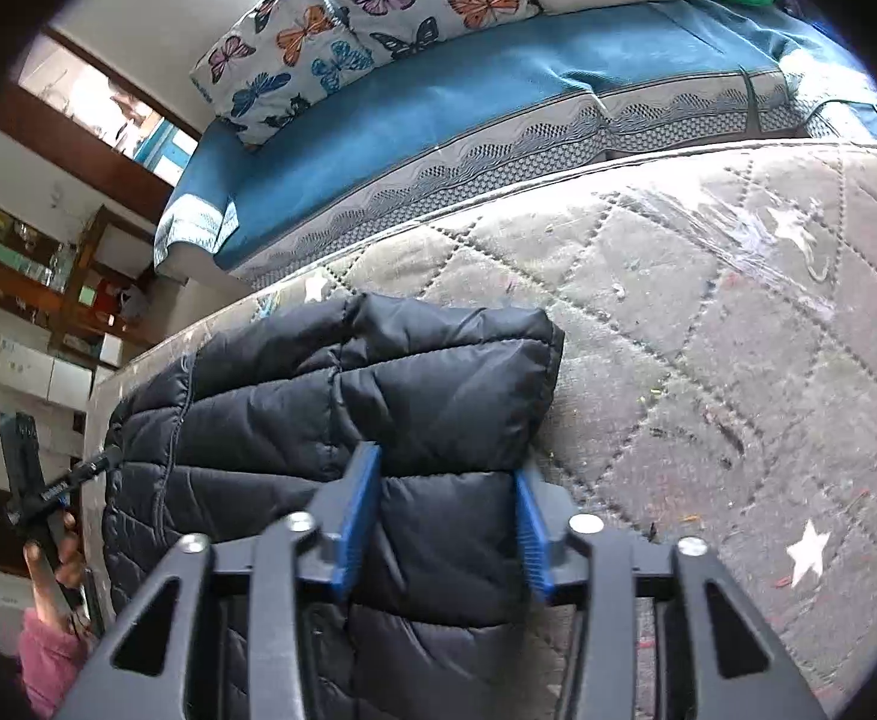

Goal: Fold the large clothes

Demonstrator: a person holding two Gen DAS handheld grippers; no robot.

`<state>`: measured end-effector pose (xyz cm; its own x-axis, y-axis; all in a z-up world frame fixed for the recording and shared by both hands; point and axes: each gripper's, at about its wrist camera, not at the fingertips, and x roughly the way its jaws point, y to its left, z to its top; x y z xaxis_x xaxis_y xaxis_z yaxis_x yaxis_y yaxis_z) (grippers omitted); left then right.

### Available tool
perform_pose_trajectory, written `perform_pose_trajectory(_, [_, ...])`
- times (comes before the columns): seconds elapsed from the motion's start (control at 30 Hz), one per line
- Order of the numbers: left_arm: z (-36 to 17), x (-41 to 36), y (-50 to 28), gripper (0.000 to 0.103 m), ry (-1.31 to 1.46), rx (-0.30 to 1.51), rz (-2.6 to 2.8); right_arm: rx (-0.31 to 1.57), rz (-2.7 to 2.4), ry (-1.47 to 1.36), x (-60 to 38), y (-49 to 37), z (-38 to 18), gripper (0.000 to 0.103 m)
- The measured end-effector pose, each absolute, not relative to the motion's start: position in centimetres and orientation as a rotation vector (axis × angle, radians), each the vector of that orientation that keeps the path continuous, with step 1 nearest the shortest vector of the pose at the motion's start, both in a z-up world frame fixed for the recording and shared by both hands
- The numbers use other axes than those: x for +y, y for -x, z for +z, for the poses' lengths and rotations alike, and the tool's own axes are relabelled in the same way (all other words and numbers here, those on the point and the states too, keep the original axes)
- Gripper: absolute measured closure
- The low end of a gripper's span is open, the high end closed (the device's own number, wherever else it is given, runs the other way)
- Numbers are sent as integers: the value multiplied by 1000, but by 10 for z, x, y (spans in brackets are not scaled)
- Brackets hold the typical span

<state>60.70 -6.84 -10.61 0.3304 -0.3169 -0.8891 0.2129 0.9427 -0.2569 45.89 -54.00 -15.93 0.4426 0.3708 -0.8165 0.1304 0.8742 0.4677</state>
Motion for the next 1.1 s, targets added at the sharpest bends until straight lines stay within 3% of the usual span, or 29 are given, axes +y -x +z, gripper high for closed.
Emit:
perform_pose_trajectory(0.03, [-102,-70,-604,81,98,1170,-342,1102,158,-503,-539,-456,-154,72])
perform_pose_trajectory(0.13, [-81,-72,-595,87,132,1133,-345,1057,165,-508,-538,-444,-136,79])
perform_pose_trajectory(0.4, [31,-83,-518,89,126,980,-406,908,246,-427,-513,-373,-50,85])
perform_pose_trajectory(0.7, [136,-42,-351,89,151,805,-477,738,313,-397,-506,-232,27,86])
perform_pose_trajectory(0.9, [141,13,-207,89,171,736,-524,665,358,-392,-499,-137,19,86])
perform_pose_trajectory(1.1, [85,54,-96,89,181,753,-564,645,392,-369,-483,-66,-27,85])
